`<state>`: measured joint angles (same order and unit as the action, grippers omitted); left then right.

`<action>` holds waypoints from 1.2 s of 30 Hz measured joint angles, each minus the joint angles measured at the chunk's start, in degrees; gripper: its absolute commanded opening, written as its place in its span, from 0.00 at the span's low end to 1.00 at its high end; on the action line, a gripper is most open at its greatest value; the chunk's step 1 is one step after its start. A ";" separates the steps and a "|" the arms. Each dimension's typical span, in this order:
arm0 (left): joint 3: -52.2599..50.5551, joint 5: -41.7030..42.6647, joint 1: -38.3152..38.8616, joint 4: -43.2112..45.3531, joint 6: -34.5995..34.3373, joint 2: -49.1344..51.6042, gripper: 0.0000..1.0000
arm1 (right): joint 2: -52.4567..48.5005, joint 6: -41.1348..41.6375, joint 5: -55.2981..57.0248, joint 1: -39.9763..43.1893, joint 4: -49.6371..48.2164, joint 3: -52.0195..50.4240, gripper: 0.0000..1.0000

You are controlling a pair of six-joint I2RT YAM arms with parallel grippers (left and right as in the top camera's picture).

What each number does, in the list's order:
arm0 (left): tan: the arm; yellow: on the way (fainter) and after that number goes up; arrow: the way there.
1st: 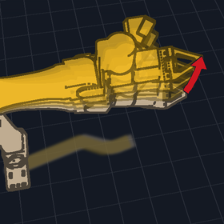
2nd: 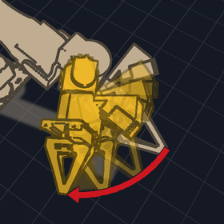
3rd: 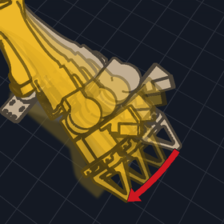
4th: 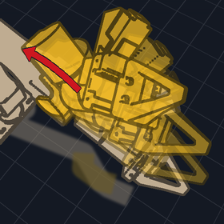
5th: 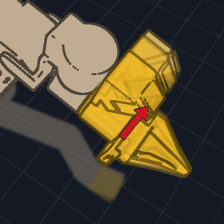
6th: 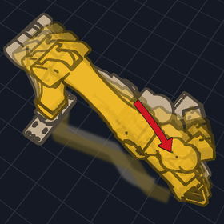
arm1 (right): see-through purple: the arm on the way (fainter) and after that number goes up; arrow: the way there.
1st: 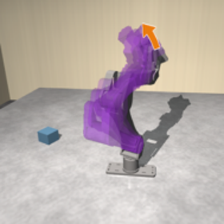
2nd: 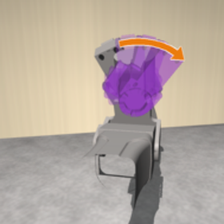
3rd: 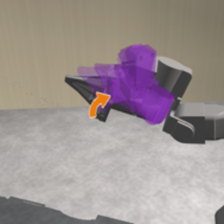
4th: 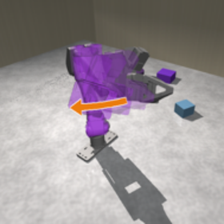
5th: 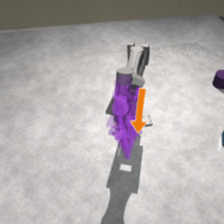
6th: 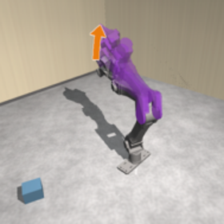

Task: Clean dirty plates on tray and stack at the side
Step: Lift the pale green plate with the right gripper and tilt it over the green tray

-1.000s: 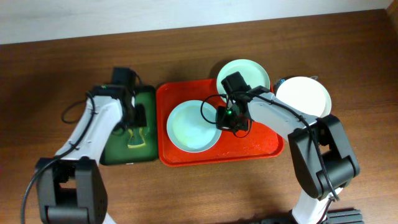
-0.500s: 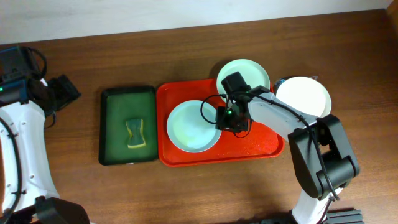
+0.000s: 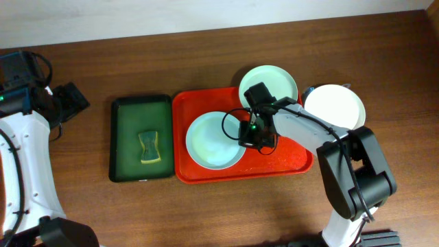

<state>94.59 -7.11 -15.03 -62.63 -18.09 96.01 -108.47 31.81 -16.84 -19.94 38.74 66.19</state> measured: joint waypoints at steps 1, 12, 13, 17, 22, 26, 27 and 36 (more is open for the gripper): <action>0.00 0.00 0.00 -0.11 0.00 0.00 0.99 | 0.11 -0.02 0.02 0.09 1.25 0.59 0.04; 0.00 0.00 0.00 -0.15 0.00 0.00 0.99 | 2.10 -0.44 0.48 0.46 16.50 21.14 0.04; 0.00 0.00 0.00 -0.15 0.00 0.00 0.99 | 2.19 0.20 1.07 -0.15 12.24 21.81 0.04; 0.00 -0.02 0.00 -0.13 0.00 0.00 0.99 | 2.19 3.65 8.52 -7.17 -0.02 22.10 0.04; 0.00 0.00 0.00 -0.17 0.00 0.00 0.99 | 1.99 4.48 26.27 -19.52 -8.46 22.10 0.04; 0.00 0.00 0.00 -0.15 0.00 0.00 0.99 | -0.09 2.84 42.36 -26.73 -10.80 22.10 0.04; 0.00 0.02 0.00 -0.17 0.00 0.00 0.99 | -0.59 1.11 46.07 -27.89 -12.00 22.10 0.04; 0.00 -0.02 0.00 -0.09 0.00 0.00 0.99 | -1.46 -45.55 75.12 -40.48 -47.67 22.16 0.04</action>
<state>94.59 -7.14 -15.03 -62.72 -18.09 96.01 -109.93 -13.74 58.28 -60.42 -8.93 88.36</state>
